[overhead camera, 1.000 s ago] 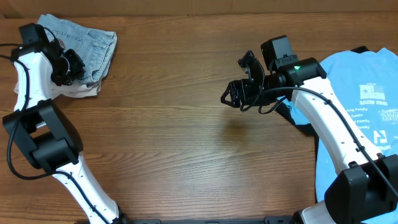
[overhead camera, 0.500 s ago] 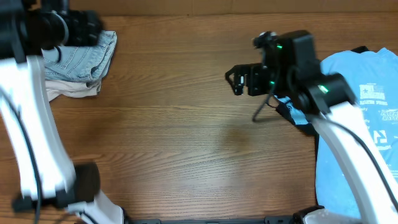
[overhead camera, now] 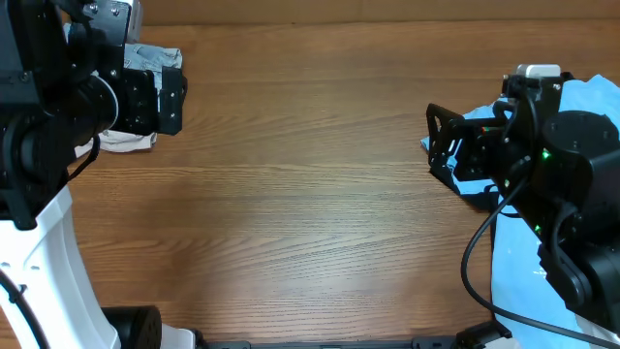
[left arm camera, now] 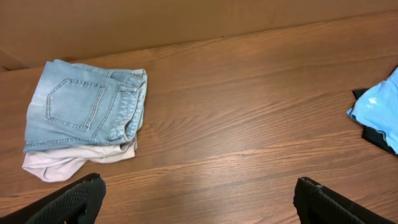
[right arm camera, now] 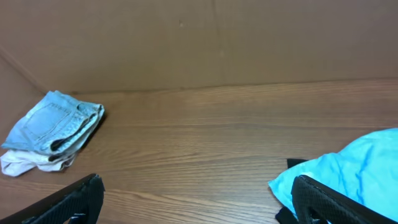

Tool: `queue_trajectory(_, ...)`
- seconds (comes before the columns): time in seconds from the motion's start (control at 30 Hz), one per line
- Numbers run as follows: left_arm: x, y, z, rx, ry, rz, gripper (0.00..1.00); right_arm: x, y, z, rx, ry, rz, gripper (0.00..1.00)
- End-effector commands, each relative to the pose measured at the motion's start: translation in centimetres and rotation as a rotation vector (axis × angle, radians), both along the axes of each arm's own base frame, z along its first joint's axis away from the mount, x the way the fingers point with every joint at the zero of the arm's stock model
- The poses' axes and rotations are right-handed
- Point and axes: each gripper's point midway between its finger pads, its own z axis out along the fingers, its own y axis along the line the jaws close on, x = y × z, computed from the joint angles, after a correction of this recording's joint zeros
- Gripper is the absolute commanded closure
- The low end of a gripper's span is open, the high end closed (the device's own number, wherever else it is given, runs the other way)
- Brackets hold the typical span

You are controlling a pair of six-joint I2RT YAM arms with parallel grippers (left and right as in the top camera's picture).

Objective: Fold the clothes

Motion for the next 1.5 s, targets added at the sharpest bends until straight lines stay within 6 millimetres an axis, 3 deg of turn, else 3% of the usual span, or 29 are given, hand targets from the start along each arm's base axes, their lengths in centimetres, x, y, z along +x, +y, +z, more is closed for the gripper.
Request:
queue_trajectory(0.0,0.4,0.1,-0.6,-0.001,0.022,0.023,0.00,0.1,-0.5,0.0,-0.010,0.007,-0.027,0.00)
queue_trajectory(0.37,0.6,0.1,-0.7,-0.001,0.026,0.023,0.00,-0.8,0.3,-4.5,-0.051,0.201,0.023,0.00)
queue_trajectory(0.47,0.6,0.1,-0.7,-0.001,0.026,0.023,0.00,-0.8,0.2,-4.8,-0.063,0.211,0.023,0.00)
queue_trajectory(0.6,0.6,0.1,-0.7,-0.001,0.026,0.023,0.00,-0.1,-0.8,-2.5,-0.063,0.105,-0.033,0.00)
queue_trajectory(0.77,0.6,0.1,-0.7,-0.001,0.026,0.023,0.00,0.4,-3.4,1.0,-0.087,-0.051,-0.169,0.00)
queue_trajectory(0.9,0.6,0.1,-0.7,-0.001,0.026,0.023,0.00,0.8,-2.9,3.6,-0.171,-0.213,-0.072,0.00)
queue_trajectory(1.0,0.6,0.1,-0.7,-0.001,0.026,0.023,0.00,0.3,-2.9,3.9,-0.178,-0.292,-0.017,0.00)
queue_trajectory(1.33,0.6,0.1,-0.7,-0.001,0.026,0.023,0.00,-3.4,-6.3,-4.8,-0.165,-0.216,-0.065,0.00)
queue_trajectory(1.47,0.6,0.1,-0.7,-0.001,0.026,0.023,0.00,-4.4,-6.8,-7.5,-0.154,-0.288,-0.084,0.00)
